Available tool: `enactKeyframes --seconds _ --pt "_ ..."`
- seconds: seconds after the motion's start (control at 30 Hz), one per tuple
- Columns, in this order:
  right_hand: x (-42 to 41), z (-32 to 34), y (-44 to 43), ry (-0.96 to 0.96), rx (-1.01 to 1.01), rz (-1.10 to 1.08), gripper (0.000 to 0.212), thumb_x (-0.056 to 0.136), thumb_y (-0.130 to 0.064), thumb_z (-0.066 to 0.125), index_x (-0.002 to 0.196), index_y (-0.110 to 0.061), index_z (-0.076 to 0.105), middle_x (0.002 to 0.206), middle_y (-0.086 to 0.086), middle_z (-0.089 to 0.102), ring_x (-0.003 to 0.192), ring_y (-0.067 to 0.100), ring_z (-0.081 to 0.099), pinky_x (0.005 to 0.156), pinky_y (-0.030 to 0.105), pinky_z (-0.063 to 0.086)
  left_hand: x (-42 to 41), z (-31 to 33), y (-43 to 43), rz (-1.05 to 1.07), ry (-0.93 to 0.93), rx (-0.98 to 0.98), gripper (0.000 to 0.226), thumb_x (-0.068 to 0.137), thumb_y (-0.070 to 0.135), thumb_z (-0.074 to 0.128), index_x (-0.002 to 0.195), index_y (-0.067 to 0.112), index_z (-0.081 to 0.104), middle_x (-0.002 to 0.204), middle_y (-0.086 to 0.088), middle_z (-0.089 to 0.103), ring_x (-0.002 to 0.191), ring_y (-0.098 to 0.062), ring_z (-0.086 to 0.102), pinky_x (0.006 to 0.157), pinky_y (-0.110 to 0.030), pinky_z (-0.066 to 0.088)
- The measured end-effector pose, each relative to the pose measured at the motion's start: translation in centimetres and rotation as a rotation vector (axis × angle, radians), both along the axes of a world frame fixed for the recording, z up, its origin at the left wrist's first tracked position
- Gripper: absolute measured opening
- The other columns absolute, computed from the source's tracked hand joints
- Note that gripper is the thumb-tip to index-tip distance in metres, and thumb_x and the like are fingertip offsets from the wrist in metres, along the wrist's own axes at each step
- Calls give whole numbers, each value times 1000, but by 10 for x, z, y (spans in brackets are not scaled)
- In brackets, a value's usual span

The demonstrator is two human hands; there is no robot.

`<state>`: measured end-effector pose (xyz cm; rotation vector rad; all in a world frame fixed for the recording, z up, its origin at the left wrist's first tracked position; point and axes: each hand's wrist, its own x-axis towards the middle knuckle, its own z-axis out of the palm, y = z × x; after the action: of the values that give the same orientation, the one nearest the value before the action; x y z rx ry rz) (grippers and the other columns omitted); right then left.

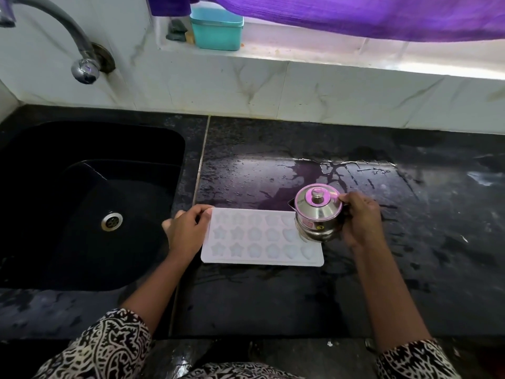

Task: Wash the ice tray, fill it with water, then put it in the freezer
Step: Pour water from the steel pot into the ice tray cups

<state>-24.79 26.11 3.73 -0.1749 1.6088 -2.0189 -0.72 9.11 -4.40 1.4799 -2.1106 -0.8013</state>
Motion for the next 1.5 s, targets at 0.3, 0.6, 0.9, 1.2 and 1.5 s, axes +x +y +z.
enactKeyframes --seconds 0.3,0.6,0.9,1.2,1.5 --pt "-6 1 -2 96 115 62 33 80 2 54 52 -13 47 41 -9 46 42 6 45 45 18 40 -3 -1 3 28 -29 -54 23 97 37 46 94 30 68 79 6 69 98 -15 53 80 -28 15" --pt "-6 11 -7 224 186 122 30 81 2 55 55 -8 44 39 -9 40 40 5 38 41 15 35 -3 -5 2 30 -33 -93 24 98 36 46 93 29 68 78 7 68 93 -14 55 81 -28 17" --pt "-3 15 -10 221 186 139 28 81 -2 55 57 -10 45 49 -2 42 45 8 41 45 19 38 -3 -7 2 30 -44 -109 25 98 37 45 96 28 69 78 4 68 93 -17 56 82 -30 18" --pt "-14 11 1 54 -9 9 50 82 6 47 37 -17 49 40 -9 42 40 4 41 42 12 34 -3 -6 2 27 -40 -105 25 98 35 45 96 28 69 80 5 69 95 -17 55 87 -33 21" --pt "-24 9 13 214 143 57 36 80 1 56 49 -15 49 42 -9 45 43 6 42 43 15 38 -2 -10 1 13 -38 -125 31 97 41 42 97 28 70 79 6 69 94 -16 56 84 -30 19"
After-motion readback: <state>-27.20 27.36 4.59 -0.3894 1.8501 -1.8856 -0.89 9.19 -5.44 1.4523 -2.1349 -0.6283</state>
